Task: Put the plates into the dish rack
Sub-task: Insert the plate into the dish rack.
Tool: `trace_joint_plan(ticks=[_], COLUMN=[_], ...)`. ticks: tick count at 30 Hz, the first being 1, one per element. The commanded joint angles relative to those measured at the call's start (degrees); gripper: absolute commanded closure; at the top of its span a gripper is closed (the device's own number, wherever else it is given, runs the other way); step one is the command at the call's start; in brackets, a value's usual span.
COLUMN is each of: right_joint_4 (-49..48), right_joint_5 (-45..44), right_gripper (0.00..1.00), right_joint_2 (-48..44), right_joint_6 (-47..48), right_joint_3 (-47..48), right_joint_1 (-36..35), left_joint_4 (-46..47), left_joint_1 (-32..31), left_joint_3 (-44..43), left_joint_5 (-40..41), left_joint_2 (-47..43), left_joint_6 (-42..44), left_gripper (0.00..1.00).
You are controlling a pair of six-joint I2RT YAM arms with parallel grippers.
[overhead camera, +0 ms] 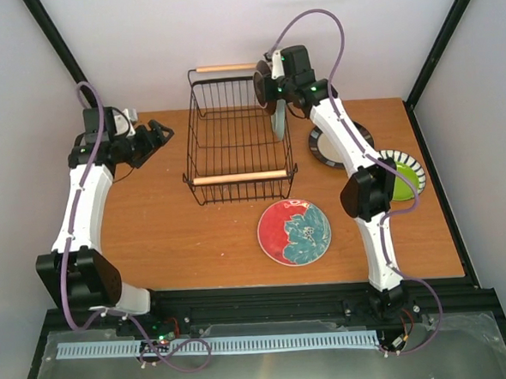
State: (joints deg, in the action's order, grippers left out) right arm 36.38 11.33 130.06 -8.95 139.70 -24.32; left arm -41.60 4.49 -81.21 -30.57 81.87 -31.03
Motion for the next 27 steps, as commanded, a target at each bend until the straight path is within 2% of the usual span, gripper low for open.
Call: trace_joint_plan(ticks=[1, 9, 14, 17, 22, 27], right_joint_4=[-6.4, -7.5, -6.5, -5.9, -5.5, -5.8], right_joint_5=[3.4, 3.1, 4.0, 3.3, 1.1, -0.2], right_gripper=[0.97, 0.97, 0.97, 0.97, 0.97, 0.97], right_joint_2=[0.0, 1.6, -0.2, -1.1, -0.9, 0.4], right_joint_6=[-6.0, -7.9, -8.6, -8.1, -8.0, -8.6], right_joint_3=[2.5, 4.0, 2.2, 0.1, -0.8, -0.2], right_joint_1=[1.1, 1.0, 0.6, -0.1, -1.3, -2.7], left_joint_4=[4.3, 6.1, 3.8, 4.4, 5.9, 6.5], left_joint_1=[-0.4, -1.5, -6.1, -6.6, -6.8, -6.8], left_joint_3=[-1.6, -7.3, -12.9, -12.5, -12.1, -11.9], left_joint_5=[2.0, 2.5, 8.4, 11.2, 12.6, 13.8], left_joint_2=[2.7, 11.1, 17.2, 18.2, 19.8, 21.0], left_joint_6=[3.2, 5.4, 8.3, 8.1, 8.8, 9.4], left_gripper=[0.09, 0.13, 0.16, 0.20, 0.32, 0.34])
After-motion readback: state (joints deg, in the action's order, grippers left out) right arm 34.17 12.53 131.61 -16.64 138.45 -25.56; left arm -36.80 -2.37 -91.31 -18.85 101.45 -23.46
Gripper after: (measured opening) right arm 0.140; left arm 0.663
